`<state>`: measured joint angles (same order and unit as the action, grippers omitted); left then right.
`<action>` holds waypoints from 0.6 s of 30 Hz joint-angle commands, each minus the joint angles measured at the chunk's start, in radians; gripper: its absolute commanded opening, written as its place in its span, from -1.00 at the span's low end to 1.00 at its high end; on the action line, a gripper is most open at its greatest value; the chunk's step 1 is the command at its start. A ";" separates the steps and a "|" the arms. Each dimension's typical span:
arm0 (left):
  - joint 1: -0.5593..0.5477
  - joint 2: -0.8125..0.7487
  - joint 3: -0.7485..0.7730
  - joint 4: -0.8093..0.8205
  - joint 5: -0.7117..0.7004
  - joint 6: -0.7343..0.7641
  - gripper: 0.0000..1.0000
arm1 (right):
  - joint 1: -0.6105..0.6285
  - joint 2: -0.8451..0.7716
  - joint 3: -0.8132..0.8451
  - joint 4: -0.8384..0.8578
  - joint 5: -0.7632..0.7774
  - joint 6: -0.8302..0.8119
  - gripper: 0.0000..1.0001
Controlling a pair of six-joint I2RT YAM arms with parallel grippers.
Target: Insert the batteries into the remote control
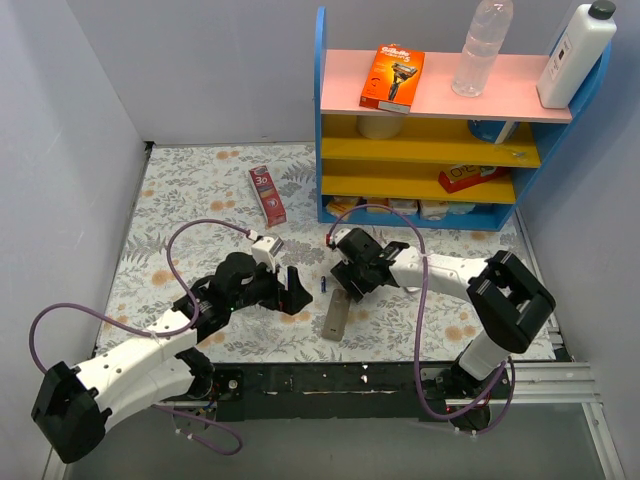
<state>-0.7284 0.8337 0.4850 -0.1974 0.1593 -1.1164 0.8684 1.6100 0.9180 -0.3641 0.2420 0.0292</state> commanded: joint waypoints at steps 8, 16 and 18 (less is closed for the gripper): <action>0.004 -0.110 -0.043 0.038 -0.194 -0.134 0.96 | 0.000 -0.121 0.125 -0.200 -0.104 0.553 0.74; 0.004 -0.185 -0.059 0.032 -0.253 -0.178 0.96 | 0.073 -0.029 0.172 -0.254 -0.072 0.790 0.82; 0.004 -0.197 -0.063 0.032 -0.260 -0.183 0.96 | 0.099 0.004 0.183 -0.254 -0.043 0.845 0.83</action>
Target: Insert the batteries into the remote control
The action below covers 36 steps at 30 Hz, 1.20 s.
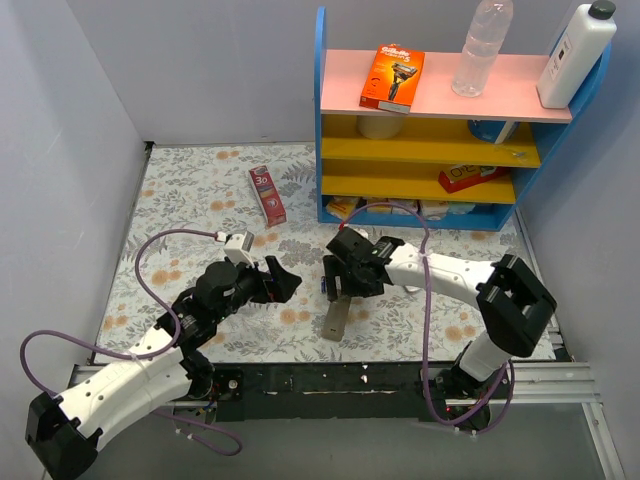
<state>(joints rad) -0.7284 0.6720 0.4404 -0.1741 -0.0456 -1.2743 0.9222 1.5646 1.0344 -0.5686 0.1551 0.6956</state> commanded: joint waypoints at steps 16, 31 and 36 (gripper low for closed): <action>0.004 -0.051 -0.048 0.031 -0.010 -0.045 0.96 | 0.138 0.227 0.099 -0.102 0.093 0.269 0.50; 0.004 0.006 -0.060 0.160 0.093 -0.171 0.96 | 0.142 -0.182 -0.115 0.261 0.083 -0.088 -0.78; 0.004 0.148 -0.029 0.347 0.209 -0.209 0.92 | 0.142 -0.267 -0.178 0.482 -0.003 -0.232 -0.78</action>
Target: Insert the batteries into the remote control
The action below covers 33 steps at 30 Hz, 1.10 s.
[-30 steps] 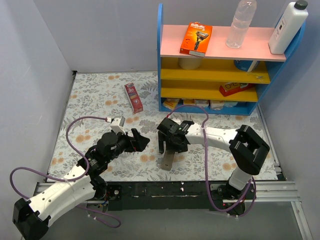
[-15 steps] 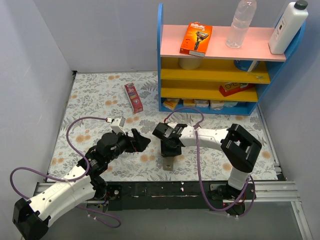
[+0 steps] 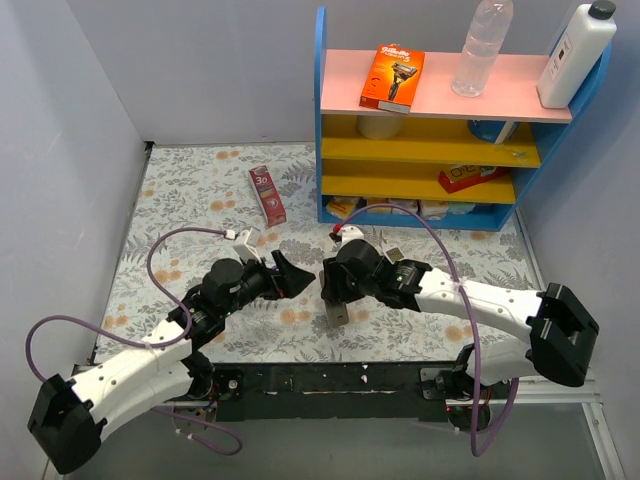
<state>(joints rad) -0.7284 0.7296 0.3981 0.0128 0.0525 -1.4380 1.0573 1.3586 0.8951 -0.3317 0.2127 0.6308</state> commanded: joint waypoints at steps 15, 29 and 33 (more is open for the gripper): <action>0.004 0.251 0.031 0.289 0.152 -0.116 0.44 | 0.006 -0.118 -0.042 0.393 -0.093 -0.249 -0.83; 0.003 0.317 0.050 0.320 0.162 -0.096 -0.71 | -0.014 -0.108 -0.041 0.528 -0.148 -0.237 -0.73; 0.004 0.300 0.077 0.262 0.130 -0.072 -1.00 | -0.019 -0.121 -0.044 0.548 -0.185 -0.327 -0.20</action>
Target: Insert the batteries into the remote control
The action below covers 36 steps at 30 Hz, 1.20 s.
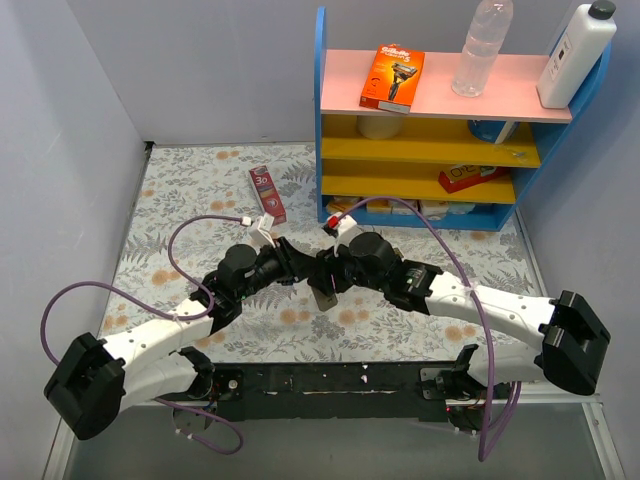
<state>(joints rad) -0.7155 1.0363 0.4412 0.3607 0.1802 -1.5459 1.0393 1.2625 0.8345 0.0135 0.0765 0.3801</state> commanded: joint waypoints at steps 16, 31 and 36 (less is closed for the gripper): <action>0.277 0.004 0.171 -0.319 0.349 0.083 -1.00 | -0.002 -0.250 -0.006 -0.012 -0.303 -0.791 0.69; 0.283 0.038 0.241 -0.321 0.484 0.009 -1.00 | 0.007 -0.224 -0.060 0.057 -0.376 -0.940 0.25; 0.283 0.041 0.251 -0.315 0.493 -0.014 -1.00 | 0.016 -0.203 -0.055 0.066 -0.371 -0.957 0.25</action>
<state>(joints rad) -0.4397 1.0904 0.6460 0.0299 0.6384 -1.5341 1.0443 1.0470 0.7757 0.0246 -0.2840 -0.5381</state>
